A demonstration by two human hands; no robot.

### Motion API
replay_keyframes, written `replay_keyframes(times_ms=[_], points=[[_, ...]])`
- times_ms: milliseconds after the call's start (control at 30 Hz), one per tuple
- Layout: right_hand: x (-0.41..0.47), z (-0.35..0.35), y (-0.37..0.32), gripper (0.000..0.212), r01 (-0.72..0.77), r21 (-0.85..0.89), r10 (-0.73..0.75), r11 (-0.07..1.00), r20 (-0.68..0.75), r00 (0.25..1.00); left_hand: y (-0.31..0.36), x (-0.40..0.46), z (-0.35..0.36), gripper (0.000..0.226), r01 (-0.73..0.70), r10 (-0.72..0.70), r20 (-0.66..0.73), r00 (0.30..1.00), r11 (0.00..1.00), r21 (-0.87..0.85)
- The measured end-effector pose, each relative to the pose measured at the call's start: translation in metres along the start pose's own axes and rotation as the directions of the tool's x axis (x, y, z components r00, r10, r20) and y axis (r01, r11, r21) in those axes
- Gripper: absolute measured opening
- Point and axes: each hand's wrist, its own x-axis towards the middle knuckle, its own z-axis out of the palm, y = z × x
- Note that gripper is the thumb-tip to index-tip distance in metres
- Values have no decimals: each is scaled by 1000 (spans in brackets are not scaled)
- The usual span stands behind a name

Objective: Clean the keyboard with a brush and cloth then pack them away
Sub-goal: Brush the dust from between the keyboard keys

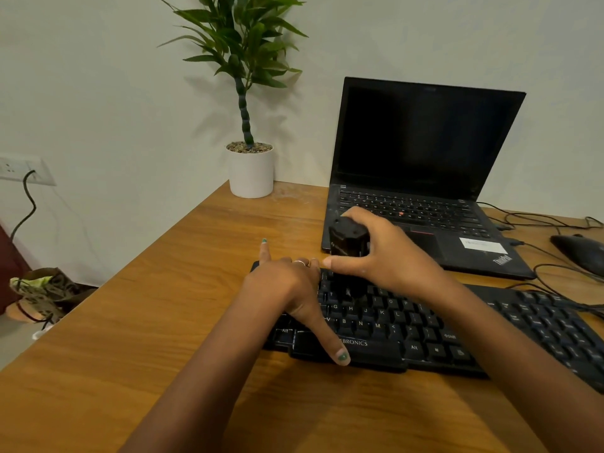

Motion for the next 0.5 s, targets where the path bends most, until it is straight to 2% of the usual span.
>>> replay_keyframes(times_ms=[67, 133, 233, 300, 433, 500], points=[[0, -4, -1, 42, -58, 161, 36, 985, 137, 990, -1, 0, 0, 134, -6, 6, -3, 1000, 1000, -10], [1, -7, 1, 41, -103, 202, 70, 974, 161, 984, -1, 1, 0, 135, -5, 4, -10, 1000, 1000, -6], [2, 0, 4, 39, -15, -10, 14, 1000, -70, 997, 0, 2, 1, 139, 8, -8, -3, 1000, 1000, 7], [-1, 6, 2, 37, 34, -61, -43, 998, -153, 987, 0, 2, 1, 140, 9, -9, 2, 1000, 1000, 6], [-3, 3, -2, 38, 26, 87, -35, 996, 100, 994, -2, 4, 1, 135, -9, 9, -18, 1000, 1000, -9], [-3, -3, -2, 39, -6, 129, -12, 992, 139, 990, -3, 1, 4, 136, -6, 5, -40, 999, 1000, -23]])
